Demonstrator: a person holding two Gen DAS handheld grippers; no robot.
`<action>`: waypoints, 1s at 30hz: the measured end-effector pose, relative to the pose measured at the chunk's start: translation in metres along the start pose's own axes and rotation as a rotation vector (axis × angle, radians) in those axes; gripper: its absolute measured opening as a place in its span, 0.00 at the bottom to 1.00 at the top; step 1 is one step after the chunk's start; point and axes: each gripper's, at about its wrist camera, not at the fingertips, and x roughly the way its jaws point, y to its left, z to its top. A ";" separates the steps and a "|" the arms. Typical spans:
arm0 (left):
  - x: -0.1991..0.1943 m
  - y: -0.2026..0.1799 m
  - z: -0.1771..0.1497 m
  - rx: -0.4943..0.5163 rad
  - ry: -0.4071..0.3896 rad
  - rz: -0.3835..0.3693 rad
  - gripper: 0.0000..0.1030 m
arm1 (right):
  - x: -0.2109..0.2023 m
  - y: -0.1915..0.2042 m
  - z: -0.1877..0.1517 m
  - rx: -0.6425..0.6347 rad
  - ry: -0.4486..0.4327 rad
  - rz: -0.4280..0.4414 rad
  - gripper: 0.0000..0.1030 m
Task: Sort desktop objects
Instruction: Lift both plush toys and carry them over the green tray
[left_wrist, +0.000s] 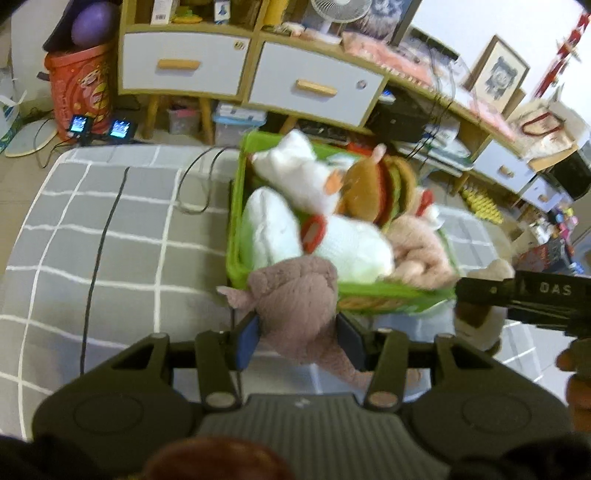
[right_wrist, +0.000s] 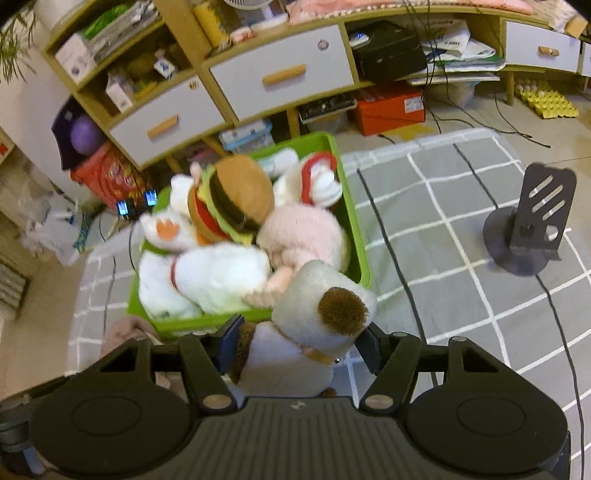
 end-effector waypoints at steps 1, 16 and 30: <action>-0.002 -0.002 0.003 0.003 -0.010 -0.009 0.44 | -0.003 0.000 0.003 0.004 -0.013 0.009 0.63; 0.022 -0.023 0.029 0.061 -0.240 0.011 0.41 | 0.026 0.006 0.022 0.005 -0.133 0.023 0.63; 0.073 -0.022 0.037 0.032 -0.239 0.019 0.41 | 0.069 0.000 0.022 -0.025 -0.109 -0.007 0.61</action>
